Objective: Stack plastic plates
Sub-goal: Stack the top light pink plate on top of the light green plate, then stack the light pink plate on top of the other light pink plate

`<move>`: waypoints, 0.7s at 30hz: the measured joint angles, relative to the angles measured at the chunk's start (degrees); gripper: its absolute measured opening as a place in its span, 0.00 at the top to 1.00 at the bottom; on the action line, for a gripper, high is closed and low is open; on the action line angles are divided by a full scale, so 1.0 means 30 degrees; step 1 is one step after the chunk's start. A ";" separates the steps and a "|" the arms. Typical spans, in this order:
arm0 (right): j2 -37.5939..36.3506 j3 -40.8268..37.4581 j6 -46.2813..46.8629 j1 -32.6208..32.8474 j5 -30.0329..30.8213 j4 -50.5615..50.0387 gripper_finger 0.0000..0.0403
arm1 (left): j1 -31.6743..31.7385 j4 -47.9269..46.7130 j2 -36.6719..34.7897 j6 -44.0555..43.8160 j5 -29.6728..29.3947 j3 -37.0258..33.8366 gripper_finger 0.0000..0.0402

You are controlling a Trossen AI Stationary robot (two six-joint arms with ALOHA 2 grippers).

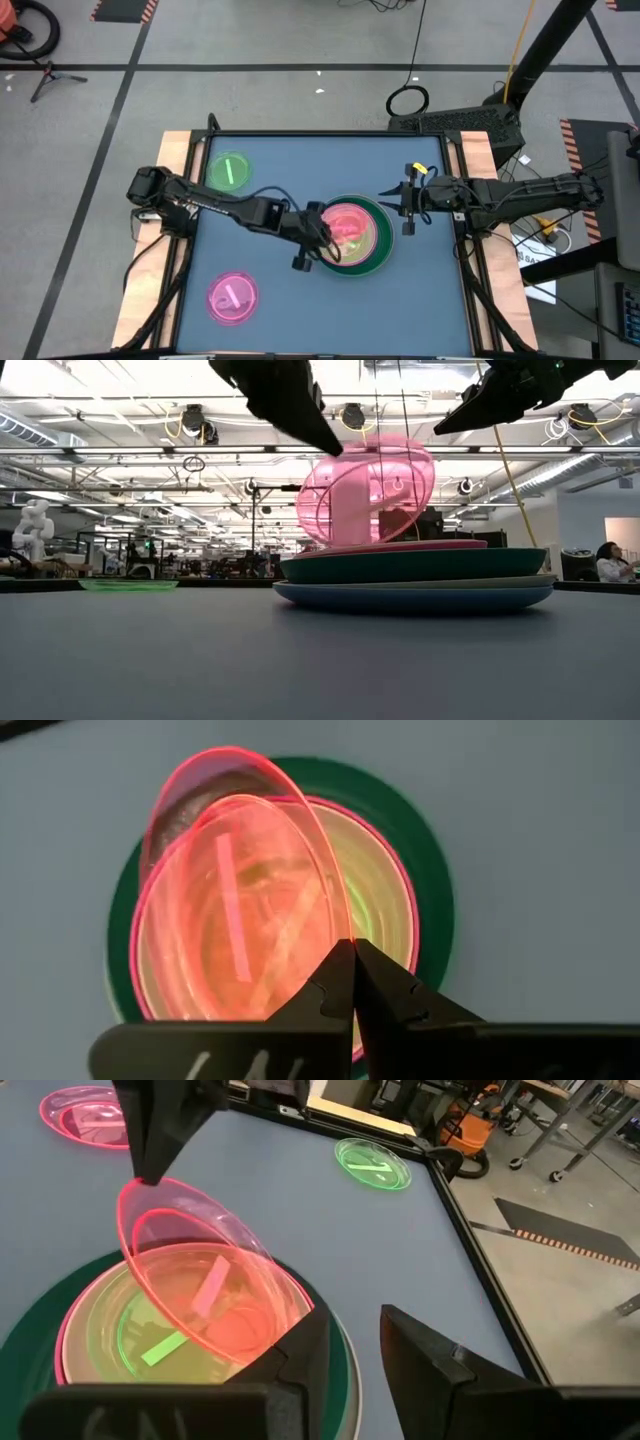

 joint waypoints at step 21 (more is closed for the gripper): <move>-0.0007 0.0000 0.0044 0.0007 -0.0006 0.0000 0.78 | 0.0272 0.0040 0.1133 -0.1554 -0.0638 0.0000 0.75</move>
